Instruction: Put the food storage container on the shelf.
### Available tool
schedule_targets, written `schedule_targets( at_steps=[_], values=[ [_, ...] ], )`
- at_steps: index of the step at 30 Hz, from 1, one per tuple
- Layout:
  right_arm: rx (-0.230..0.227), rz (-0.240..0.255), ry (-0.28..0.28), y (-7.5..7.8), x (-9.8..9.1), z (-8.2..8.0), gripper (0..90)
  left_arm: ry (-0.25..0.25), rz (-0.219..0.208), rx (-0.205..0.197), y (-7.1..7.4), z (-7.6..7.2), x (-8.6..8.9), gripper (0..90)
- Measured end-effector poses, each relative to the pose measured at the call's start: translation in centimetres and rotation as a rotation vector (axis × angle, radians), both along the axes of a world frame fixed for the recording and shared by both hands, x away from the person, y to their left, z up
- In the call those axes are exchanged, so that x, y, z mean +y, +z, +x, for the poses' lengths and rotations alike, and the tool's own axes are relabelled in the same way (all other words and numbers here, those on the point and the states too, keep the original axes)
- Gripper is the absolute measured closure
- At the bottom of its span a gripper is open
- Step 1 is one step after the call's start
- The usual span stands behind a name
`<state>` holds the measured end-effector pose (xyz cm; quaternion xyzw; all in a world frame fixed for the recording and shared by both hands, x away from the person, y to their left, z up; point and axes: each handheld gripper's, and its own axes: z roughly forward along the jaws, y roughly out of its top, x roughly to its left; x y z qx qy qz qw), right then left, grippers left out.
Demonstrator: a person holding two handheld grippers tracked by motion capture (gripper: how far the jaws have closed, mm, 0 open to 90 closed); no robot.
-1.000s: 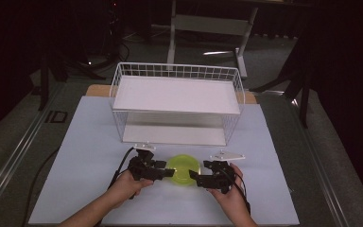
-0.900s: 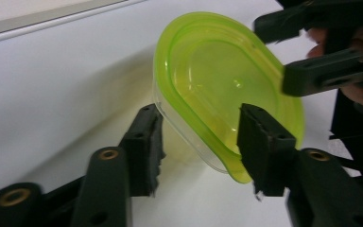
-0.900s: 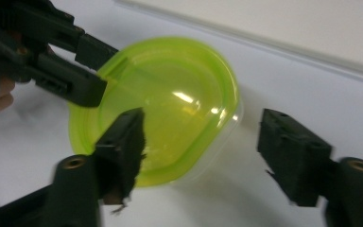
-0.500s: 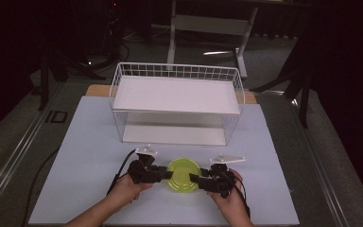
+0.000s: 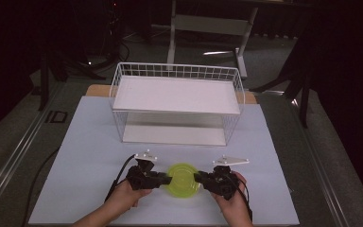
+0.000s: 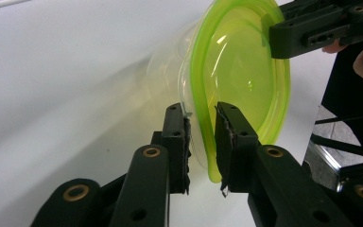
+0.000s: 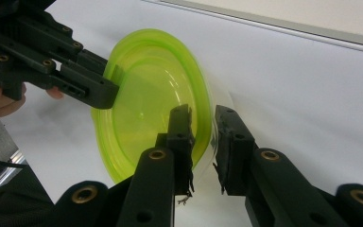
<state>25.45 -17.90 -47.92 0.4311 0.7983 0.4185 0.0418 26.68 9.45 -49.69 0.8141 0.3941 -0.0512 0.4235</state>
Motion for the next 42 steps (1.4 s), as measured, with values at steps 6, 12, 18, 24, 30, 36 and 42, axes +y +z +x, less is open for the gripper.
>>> schedule_targets(
  at_steps=[6,12,18,24,30,36,42],
  values=[
    [-0.017,-0.029,0.002,0.2,0.6,0.2,80.1,0.036,0.014,-0.061,0.8,-0.2,0.4,81.9],
    [-0.065,-0.014,0.006,1.9,0.9,1.1,80.1,0.066,-0.015,-0.111,2.5,0.3,0.8,82.2],
    [-0.117,-0.021,0.010,3.7,1.4,2.3,80.0,0.100,-0.041,-0.133,4.0,1.3,1.4,82.2],
    [-0.140,-0.017,-0.001,4.7,1.9,4.0,79.7,0.134,-0.047,-0.155,4.8,2.4,1.7,82.3],
    [-0.171,-0.026,-0.013,4.7,2.2,5.9,79.3,0.169,-0.057,-0.176,4.6,3.9,1.6,82.4],
    [-0.174,-0.053,-0.017,3.9,2.4,7.5,79.2,0.189,-0.058,-0.188,3.4,5.1,1.4,82.3],
    [-0.166,-0.093,-0.034,2.6,3.0,9.1,79.2,0.222,-0.043,-0.194,1.7,6.6,1.4,82.0]
  ],
)
